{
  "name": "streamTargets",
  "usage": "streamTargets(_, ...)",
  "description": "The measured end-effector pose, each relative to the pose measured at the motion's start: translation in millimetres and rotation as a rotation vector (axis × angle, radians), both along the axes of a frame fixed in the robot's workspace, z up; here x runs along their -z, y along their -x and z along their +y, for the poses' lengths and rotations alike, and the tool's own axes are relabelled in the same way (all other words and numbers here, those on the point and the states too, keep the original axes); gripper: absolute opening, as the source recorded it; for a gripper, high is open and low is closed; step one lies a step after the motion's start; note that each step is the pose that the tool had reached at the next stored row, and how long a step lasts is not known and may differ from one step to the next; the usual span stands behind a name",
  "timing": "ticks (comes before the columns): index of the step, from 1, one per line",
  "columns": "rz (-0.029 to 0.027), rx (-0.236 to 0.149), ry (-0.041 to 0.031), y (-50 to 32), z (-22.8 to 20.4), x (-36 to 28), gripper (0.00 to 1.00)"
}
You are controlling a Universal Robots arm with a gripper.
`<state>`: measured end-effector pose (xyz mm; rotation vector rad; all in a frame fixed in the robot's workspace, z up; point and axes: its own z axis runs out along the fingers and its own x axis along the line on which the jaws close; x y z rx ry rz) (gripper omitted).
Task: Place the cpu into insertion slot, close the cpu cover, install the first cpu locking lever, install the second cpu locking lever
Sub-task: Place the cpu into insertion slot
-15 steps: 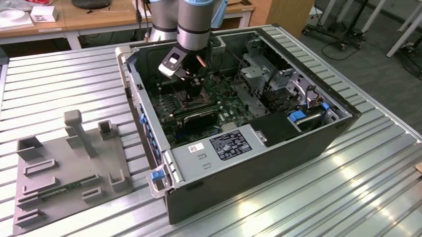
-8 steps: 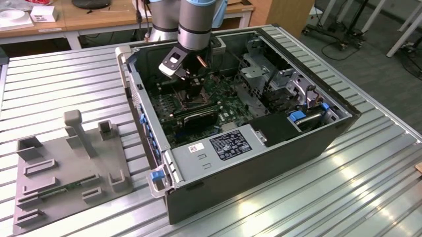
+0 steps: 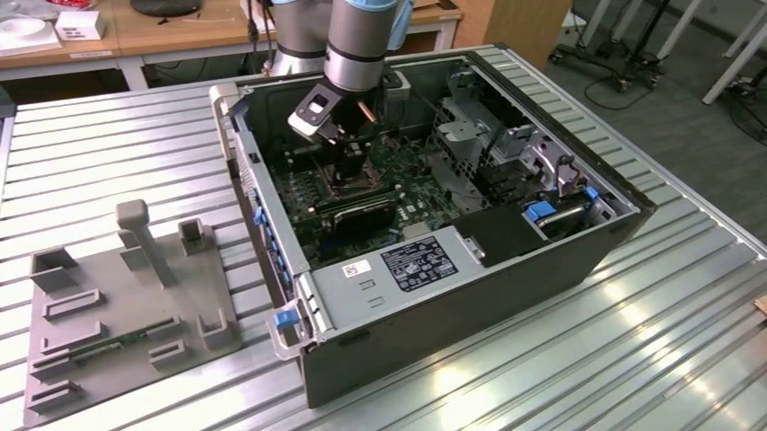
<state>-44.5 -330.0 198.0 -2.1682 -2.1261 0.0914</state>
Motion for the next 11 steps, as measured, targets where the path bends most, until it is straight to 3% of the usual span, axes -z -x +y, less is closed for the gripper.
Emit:
streamTargets(4,0.005,0.0,-0.0003,-5.6,0.0,0.1,0.64)
streamTargets(11,0.0079,0.0,0.0,-6.4,0.0,1.8,0.64)
